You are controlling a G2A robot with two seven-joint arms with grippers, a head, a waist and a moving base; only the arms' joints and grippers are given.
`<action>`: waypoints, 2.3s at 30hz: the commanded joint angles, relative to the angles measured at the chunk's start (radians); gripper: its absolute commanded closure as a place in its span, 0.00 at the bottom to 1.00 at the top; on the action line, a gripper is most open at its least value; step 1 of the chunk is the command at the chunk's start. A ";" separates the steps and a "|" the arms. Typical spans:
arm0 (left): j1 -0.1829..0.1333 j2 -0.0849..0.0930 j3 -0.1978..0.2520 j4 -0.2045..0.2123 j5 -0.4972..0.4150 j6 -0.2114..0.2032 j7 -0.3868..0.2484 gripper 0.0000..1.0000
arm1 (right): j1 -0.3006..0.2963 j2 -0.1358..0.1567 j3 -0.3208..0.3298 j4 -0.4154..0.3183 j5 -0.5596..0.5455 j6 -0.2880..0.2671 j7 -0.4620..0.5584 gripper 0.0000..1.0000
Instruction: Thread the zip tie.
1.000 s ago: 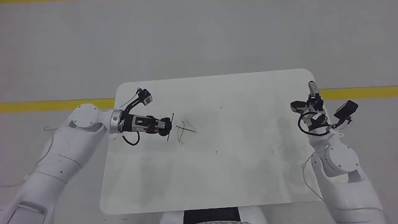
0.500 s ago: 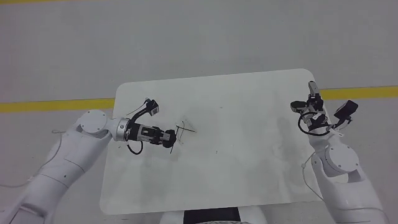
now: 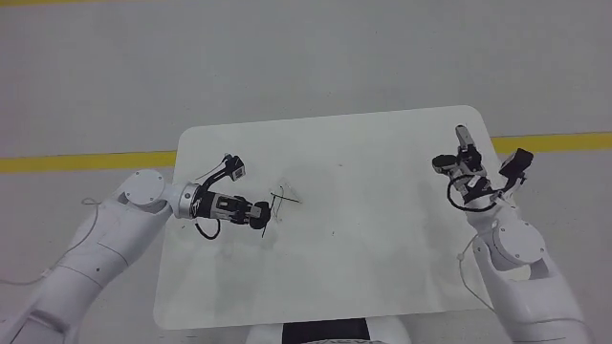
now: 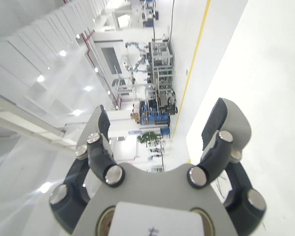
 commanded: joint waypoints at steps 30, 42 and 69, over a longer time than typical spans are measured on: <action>-0.005 0.012 0.051 -0.102 0.052 0.000 0.000 1.00 | 0.287 -0.034 -0.400 0.197 -0.232 0.007 0.357 0.00; -0.014 0.012 0.092 -0.110 0.050 0.002 0.029 1.00 | 0.319 -0.046 -0.451 0.221 -0.191 -0.030 0.391 0.00; -0.083 -0.078 0.134 -0.019 0.011 0.000 0.003 1.00 | 0.415 -0.079 -0.570 0.386 0.056 -0.119 0.668 0.00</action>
